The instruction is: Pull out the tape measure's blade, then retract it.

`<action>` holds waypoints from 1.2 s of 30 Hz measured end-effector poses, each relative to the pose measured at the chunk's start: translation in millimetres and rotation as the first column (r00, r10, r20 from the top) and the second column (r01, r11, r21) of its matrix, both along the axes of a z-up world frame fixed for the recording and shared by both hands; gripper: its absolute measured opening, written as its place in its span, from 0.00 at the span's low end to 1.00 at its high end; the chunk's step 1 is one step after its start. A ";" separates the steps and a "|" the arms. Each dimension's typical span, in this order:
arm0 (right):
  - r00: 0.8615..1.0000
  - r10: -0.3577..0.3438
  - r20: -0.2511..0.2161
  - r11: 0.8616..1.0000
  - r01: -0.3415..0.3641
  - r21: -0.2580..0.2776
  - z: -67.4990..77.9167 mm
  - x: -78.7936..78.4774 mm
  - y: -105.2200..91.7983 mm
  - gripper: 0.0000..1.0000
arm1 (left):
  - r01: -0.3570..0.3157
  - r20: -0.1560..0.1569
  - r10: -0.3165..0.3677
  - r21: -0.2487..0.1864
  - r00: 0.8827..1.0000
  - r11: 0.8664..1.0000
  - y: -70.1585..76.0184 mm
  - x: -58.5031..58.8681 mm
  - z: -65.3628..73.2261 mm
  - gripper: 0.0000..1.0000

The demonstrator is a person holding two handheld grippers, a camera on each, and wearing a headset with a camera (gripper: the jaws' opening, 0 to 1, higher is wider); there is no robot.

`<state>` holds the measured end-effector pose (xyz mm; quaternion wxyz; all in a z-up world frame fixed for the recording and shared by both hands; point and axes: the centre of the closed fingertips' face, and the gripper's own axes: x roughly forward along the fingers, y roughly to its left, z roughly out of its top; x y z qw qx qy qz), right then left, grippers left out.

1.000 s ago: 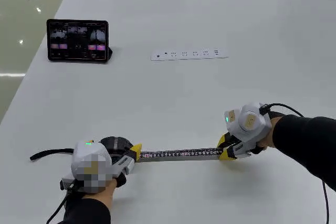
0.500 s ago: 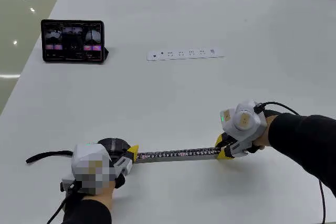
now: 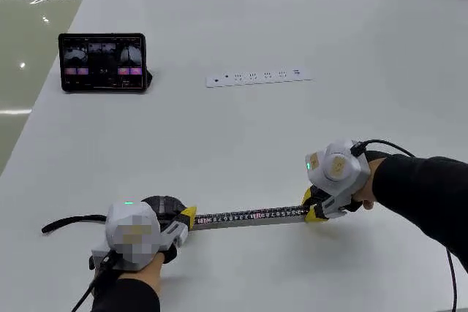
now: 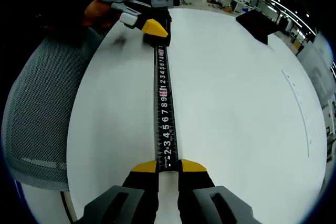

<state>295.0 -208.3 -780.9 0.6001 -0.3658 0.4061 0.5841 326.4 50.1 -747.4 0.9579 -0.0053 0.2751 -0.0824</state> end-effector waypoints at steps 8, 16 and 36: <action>1.000 -0.007 -0.003 1.000 0.007 -0.026 0.2 0.5 1.3 0.09 | -0.002 -0.012 0.002 -0.005 1.000 1.000 -0.4 -0.6 -0.8 0.64; 1.000 -0.012 -0.015 0.998 0.011 -0.058 -0.4 2.2 2.5 0.09 | -0.002 -0.017 0.001 -0.016 1.000 1.000 -0.6 0.3 -1.2 0.64; 0.998 -0.054 -0.018 0.991 0.051 -0.121 -0.7 2.9 5.1 0.10 | -0.006 -0.048 0.005 -0.024 0.999 1.000 0.7 0.7 -2.6 0.65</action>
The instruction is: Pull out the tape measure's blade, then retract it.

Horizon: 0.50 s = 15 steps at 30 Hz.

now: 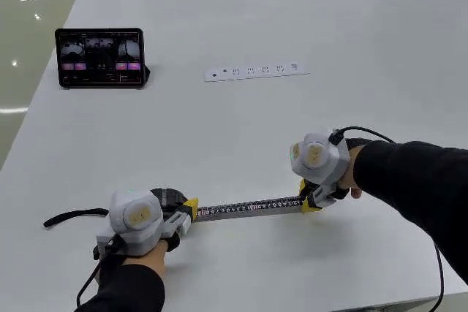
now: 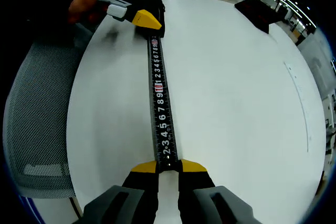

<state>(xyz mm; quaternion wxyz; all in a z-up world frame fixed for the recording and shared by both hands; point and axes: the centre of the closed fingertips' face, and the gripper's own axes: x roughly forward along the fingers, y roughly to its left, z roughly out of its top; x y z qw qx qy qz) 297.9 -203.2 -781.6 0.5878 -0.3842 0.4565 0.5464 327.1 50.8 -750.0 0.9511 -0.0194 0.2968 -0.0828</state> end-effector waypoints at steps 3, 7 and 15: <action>1.000 -0.009 0.003 1.000 0.009 0.005 0.0 -0.5 0.4 0.10 | 0.001 -0.010 -0.001 -0.002 1.000 1.000 0.0 -0.1 -0.2 0.65; 1.000 -0.002 0.004 1.000 0.001 0.004 -0.5 0.0 1.5 0.10 | 0.000 -0.007 0.000 0.001 1.000 1.000 -0.3 -0.2 -0.8 0.65; 1.000 -0.010 0.006 1.000 0.010 0.004 -1.5 0.6 3.1 0.10 | 0.000 -0.019 0.000 0.005 1.000 1.000 -0.3 -0.7 -2.1 0.65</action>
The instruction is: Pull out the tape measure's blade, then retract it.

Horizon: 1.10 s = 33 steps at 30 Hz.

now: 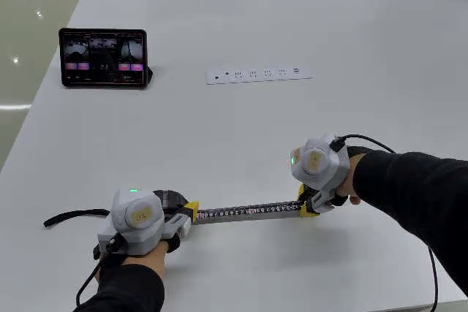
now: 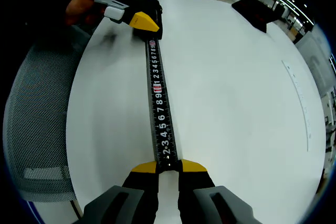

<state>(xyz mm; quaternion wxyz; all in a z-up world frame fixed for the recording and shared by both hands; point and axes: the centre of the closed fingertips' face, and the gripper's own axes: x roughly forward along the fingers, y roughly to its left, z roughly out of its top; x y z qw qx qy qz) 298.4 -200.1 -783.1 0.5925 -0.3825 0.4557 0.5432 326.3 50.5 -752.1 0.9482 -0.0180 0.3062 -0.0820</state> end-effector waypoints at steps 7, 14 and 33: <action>0.999 -0.045 0.003 0.998 0.044 0.050 -0.2 1.2 3.7 0.09 | 0.002 -0.005 -0.002 0.001 1.000 1.000 -0.1 -0.7 -0.1 0.65; 1.000 -0.017 0.008 1.000 0.016 0.025 -0.9 1.0 7.4 0.09 | 0.002 -0.010 -0.002 0.003 1.000 1.000 -0.2 -0.9 -0.3 0.65; 1.000 -0.024 0.014 1.000 0.023 0.016 0.9 1.1 14.4 0.09 | 0.004 -0.015 -0.004 0.002 1.000 1.000 -1.3 -2.0 -0.3 0.65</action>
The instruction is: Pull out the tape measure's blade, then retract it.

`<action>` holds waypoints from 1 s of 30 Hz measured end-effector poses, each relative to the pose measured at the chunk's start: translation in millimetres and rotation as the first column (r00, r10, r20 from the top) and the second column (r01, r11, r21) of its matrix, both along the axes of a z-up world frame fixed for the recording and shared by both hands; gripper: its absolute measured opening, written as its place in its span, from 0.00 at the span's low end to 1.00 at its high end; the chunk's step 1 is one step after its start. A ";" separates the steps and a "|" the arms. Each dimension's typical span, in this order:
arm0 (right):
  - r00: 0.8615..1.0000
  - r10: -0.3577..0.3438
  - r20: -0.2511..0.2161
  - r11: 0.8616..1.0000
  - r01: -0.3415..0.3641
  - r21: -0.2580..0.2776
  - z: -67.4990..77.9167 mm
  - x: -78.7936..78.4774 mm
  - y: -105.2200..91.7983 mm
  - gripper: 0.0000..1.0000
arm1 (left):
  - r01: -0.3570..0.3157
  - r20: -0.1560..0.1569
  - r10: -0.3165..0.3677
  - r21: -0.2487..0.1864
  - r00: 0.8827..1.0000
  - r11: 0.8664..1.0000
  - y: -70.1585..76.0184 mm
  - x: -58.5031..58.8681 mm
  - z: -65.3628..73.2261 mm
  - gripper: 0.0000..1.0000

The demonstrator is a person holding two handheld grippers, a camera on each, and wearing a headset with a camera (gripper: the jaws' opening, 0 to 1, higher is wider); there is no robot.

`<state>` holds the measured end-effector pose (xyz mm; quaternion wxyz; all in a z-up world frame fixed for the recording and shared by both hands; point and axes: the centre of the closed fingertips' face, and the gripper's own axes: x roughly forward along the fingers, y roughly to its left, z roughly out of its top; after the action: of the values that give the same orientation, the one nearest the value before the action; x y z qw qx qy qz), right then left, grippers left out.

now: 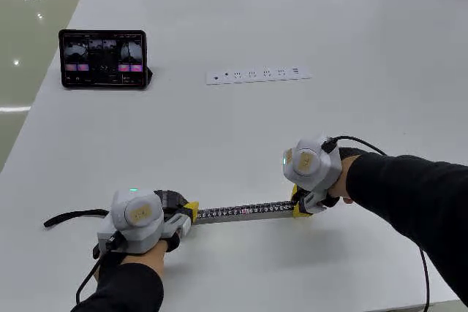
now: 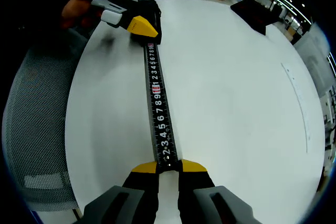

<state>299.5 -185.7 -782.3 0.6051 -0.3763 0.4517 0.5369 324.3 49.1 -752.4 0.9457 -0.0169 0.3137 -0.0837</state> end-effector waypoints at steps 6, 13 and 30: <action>1.000 0.008 0.000 1.000 -0.008 -0.002 0.2 -0.3 2.5 0.10 | 0.000 -0.002 0.000 0.000 1.000 1.000 0.1 0.0 -0.2 0.65; 1.000 0.018 -0.003 1.000 -0.018 0.000 0.6 -1.5 5.4 0.10 | 0.001 -0.004 -0.001 -0.002 1.000 1.000 0.1 0.6 -0.5 0.65; 1.000 0.009 -0.006 1.000 -0.009 -0.009 1.2 -0.9 14.9 0.10 | -0.001 -0.006 0.000 -0.003 1.000 1.000 1.3 1.6 -0.5 0.65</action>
<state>298.6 -170.8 -781.1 0.5997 -0.3793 0.4543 0.5387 326.0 50.4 -752.9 0.9447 -0.0187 0.3165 -0.0839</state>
